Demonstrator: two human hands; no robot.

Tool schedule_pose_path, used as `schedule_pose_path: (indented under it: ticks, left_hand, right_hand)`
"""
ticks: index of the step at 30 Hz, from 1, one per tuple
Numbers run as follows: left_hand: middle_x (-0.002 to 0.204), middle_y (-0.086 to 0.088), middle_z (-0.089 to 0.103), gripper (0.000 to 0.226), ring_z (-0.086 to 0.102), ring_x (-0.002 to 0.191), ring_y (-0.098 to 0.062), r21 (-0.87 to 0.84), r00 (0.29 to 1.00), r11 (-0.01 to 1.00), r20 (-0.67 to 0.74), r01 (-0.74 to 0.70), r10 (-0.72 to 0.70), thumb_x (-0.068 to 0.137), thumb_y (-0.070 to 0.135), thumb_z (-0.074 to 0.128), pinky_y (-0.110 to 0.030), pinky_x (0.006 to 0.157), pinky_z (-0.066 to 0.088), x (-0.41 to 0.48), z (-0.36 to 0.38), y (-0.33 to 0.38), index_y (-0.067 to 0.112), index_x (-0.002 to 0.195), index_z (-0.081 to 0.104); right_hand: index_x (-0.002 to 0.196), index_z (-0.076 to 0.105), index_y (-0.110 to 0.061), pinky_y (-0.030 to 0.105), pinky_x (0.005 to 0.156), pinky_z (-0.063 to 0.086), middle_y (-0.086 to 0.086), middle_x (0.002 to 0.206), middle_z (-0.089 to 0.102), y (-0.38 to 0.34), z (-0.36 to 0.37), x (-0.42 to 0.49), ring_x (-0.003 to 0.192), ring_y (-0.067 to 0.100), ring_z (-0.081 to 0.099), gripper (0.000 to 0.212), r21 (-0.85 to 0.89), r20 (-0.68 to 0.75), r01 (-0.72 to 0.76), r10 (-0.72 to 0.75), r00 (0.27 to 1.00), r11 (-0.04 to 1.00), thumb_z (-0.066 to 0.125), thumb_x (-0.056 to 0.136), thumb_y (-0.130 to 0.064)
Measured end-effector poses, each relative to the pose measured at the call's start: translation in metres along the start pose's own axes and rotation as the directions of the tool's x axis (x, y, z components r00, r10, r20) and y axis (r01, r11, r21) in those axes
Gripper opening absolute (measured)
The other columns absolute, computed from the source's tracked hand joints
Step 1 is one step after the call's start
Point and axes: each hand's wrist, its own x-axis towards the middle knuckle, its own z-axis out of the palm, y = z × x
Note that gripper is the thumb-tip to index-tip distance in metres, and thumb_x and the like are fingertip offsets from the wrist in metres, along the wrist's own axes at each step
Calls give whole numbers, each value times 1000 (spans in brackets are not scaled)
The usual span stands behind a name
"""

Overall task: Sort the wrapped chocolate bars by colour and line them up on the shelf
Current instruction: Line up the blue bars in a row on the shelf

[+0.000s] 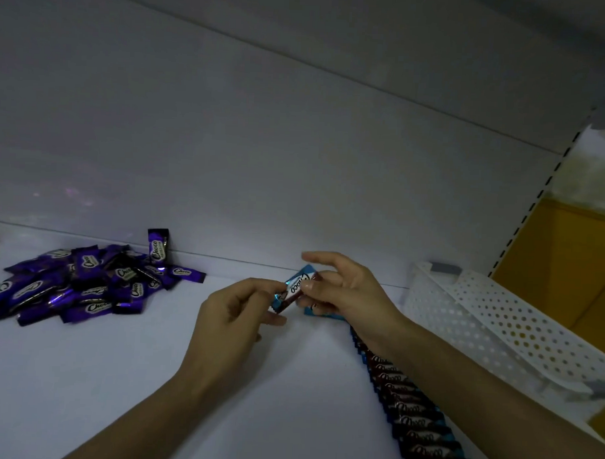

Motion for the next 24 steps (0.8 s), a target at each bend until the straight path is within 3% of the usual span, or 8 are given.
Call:
schedule_pose_path:
  ticks: [4,7,11,13,15,17,20,24]
  left_hand:
    - [92,19,71,30,64,93,0,94,1000,996,23,5,-8,97,18,46,-20,73,51,1,1,-3,35,93,71]
    - [105,28,61,21,54,100,10,262,1000,965,-7,-19,21,97,23,50,-8,77,42,2,-2,-8,36,97,67]
    - [113,14,58,15,53,105,-8,400,999,916,-29,-16,30,97,24,51,-21,83,43,4,-3,-15,33,103,61]
    - [112,11,59,14,54,105,-11,417,999,909,-28,-12,26,97,23,52,-25,84,43,4,-2,-15,31,103,62]
    - [110,12,60,15,54,103,-10,423,999,906,-27,-30,46,97,25,50,-22,80,42,5,-1,-15,28,104,63]
    - [107,14,60,16,53,98,-4,421,998,906,-25,-40,56,97,28,49,-14,75,40,5,-1,-15,27,104,63]
    - [103,16,58,18,50,92,3,425,999,905,-24,-30,44,97,31,48,-10,73,38,5,-1,-15,26,107,62]
    - [102,16,58,18,49,91,8,425,999,905,-41,-10,31,98,32,47,-7,72,36,6,-1,-16,26,107,61]
  right_hand:
    - [105,63,-18,20,70,55,1,92,74,3,1,3,85,13,71,27,74,-138,3,8,990,997,71,81,-7]
    - [95,69,-12,12,61,50,2,85,73,5,-13,11,71,5,69,17,-16,-210,24,-26,977,1000,69,81,-2]
    - [108,68,-15,15,78,51,1,88,69,14,-35,22,84,10,66,31,-358,-137,-32,-19,990,933,67,82,2]
    - [101,68,-19,23,83,53,3,88,71,19,-41,26,87,14,67,29,-430,-129,-54,-2,992,901,72,79,0]
    - [86,70,-22,22,76,55,-1,81,73,21,-42,30,80,12,69,22,-480,-113,-64,11,994,875,76,75,-4]
    - [78,71,-24,13,66,51,-6,77,72,22,-40,34,73,5,67,19,-544,-81,-74,36,996,836,78,74,-7]
    - [87,75,-16,4,61,44,-6,81,69,24,-37,41,70,-1,62,15,-635,-31,-67,62,998,770,78,75,-7]
    - [96,75,-12,3,65,44,-5,86,68,28,-36,44,73,0,60,22,-707,-5,-68,91,996,704,78,74,-9]
